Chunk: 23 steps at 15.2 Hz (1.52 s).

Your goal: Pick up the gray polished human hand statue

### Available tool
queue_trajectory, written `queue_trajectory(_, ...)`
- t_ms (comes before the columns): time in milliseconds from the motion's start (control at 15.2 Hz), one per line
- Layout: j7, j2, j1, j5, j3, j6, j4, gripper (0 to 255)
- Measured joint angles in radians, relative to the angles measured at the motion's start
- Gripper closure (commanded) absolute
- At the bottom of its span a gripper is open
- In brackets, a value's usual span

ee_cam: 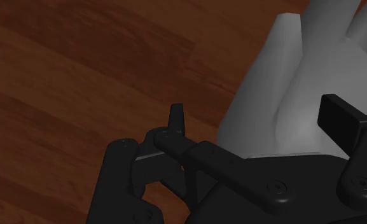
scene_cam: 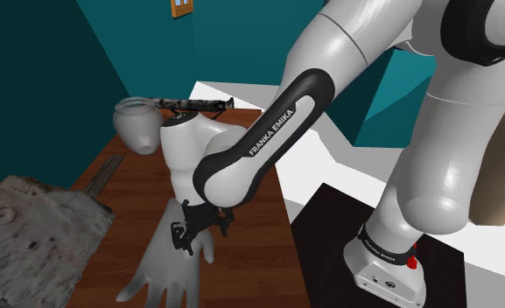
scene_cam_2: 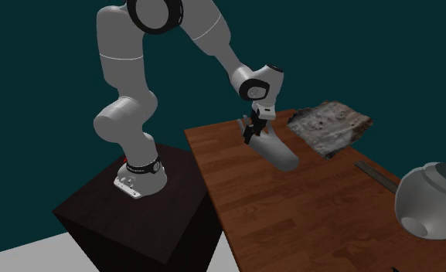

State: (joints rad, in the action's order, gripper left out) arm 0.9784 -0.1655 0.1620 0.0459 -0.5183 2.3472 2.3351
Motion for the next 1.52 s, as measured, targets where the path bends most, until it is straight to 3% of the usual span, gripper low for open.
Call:
queue_trajectory(66, 0.002, -0.004, 0.001, -0.002, 0.0, 0.004, 0.0, 255)
queue_trajectory(792, 0.001, 0.001, 0.0, 0.001, 0.0, 0.002, 0.002, 255)
queue_trajectory(1518, -0.036, 0.118, -0.012, 0.067, -0.013, -0.14, -0.033, 255)
